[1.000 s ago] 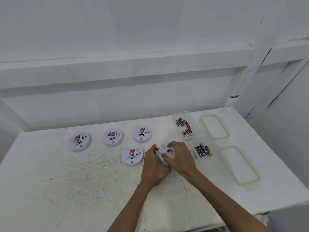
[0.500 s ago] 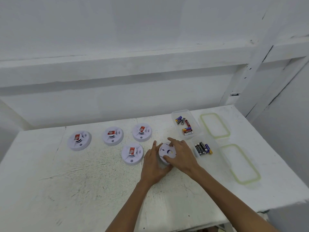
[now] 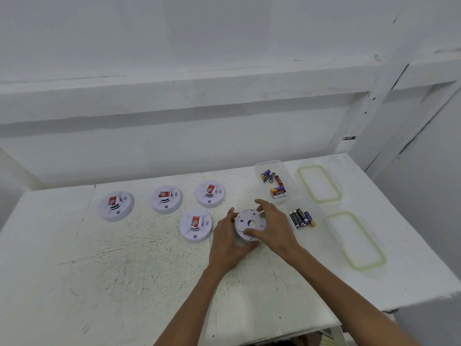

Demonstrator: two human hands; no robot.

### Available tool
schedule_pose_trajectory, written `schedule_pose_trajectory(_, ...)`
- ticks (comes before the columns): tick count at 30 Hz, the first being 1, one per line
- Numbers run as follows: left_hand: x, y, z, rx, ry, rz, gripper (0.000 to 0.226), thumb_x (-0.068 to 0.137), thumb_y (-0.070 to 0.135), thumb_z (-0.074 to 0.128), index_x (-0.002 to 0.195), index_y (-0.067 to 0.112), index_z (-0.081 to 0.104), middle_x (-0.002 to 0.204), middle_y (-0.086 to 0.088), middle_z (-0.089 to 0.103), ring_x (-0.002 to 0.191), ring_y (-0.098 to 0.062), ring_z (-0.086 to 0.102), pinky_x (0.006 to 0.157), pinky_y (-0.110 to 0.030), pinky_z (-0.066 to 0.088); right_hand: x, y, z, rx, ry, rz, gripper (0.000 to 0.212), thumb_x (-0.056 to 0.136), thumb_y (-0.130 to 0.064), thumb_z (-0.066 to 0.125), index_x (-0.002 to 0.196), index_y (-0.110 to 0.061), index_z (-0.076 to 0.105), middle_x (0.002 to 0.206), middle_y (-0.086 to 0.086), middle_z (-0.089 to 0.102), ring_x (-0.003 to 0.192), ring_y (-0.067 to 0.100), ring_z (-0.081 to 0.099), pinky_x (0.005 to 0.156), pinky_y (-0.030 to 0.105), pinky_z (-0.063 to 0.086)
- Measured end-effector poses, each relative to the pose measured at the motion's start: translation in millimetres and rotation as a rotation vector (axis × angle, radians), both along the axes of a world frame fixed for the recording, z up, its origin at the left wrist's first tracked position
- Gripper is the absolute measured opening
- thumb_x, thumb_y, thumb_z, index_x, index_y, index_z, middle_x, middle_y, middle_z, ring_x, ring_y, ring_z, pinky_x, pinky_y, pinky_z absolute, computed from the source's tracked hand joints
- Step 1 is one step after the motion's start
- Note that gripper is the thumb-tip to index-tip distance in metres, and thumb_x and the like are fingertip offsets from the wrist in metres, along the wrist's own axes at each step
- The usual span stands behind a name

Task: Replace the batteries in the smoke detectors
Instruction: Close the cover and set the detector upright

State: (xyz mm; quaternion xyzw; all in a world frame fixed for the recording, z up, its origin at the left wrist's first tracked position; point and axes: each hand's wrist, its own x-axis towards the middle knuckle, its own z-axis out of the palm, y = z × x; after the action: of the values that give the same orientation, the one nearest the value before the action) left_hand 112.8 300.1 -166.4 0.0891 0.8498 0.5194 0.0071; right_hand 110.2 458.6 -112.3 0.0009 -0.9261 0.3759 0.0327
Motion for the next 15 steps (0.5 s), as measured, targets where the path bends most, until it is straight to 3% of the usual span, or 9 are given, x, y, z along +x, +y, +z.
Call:
schedule_pose_trajectory(5,0.4,0.0,-2.7,-0.01,-0.026,0.025,0.096,0.067,0.057,0.082,0.146,0.018,0.042,0.146,-0.007,0.053,0.134,-0.023,0.05,0.115,-0.047,0.041,7.1,10.2,-12.0,0.077,0.041,-0.021,0.079,0.064,-0.056,0.081,0.127,-0.014,0.059,0.12,0.0,0.055,0.111,0.018,0.048,0.088,0.021,0.041)
schedule_pose_trajectory(7,-0.2,-2.3,-4.5,-0.018,0.005,0.036,0.089,0.068,0.061,0.081,0.14,0.02,0.049,0.141,-0.002,0.057,0.129,-0.017,0.054,0.112,-0.042,0.044,6.8,11.8,-14.3,0.064,0.02,-0.036,0.075,0.064,-0.053,0.084,0.124,-0.013,0.062,0.116,0.0,0.052,0.107,0.017,0.049,0.087,0.02,0.041)
schedule_pose_trajectory(10,-3.4,-3.3,-9.7,-0.016,-0.018,0.0,0.084,0.068,0.053,0.088,0.139,0.019,0.056,0.134,0.003,0.062,0.123,-0.013,0.058,0.107,-0.045,0.048,6.5,12.6,-14.2,0.021,0.017,-0.056,0.068,0.063,-0.05,0.089,0.118,-0.016,0.066,0.109,-0.003,0.047,0.103,0.013,0.049,0.085,0.02,0.043)
schedule_pose_trajectory(12,-3.9,-2.7,-8.4,-0.002,-0.014,-0.009,0.083,0.067,0.059,0.086,0.137,0.026,0.054,0.135,0.009,0.06,0.124,-0.013,0.057,0.109,-0.045,0.047,7.0,14.1,-14.4,-0.006,0.012,-0.072,0.066,0.061,-0.052,0.089,0.114,-0.02,0.067,0.109,-0.005,0.048,0.102,0.012,0.05,0.084,0.023,0.046)
schedule_pose_trajectory(15,-1.6,-3.8,-1.4,-0.023,0.046,0.009,0.083,0.062,0.07,0.08,0.132,0.044,0.043,0.125,0.029,0.051,0.116,-0.006,0.055,0.106,-0.032,0.045,7.8,14.5,-14.0,-0.05,-0.013,-0.102,0.063,0.06,-0.051,0.09,0.111,-0.023,0.066,0.106,-0.005,0.052,0.094,0.013,0.057,0.074,0.02,0.05)
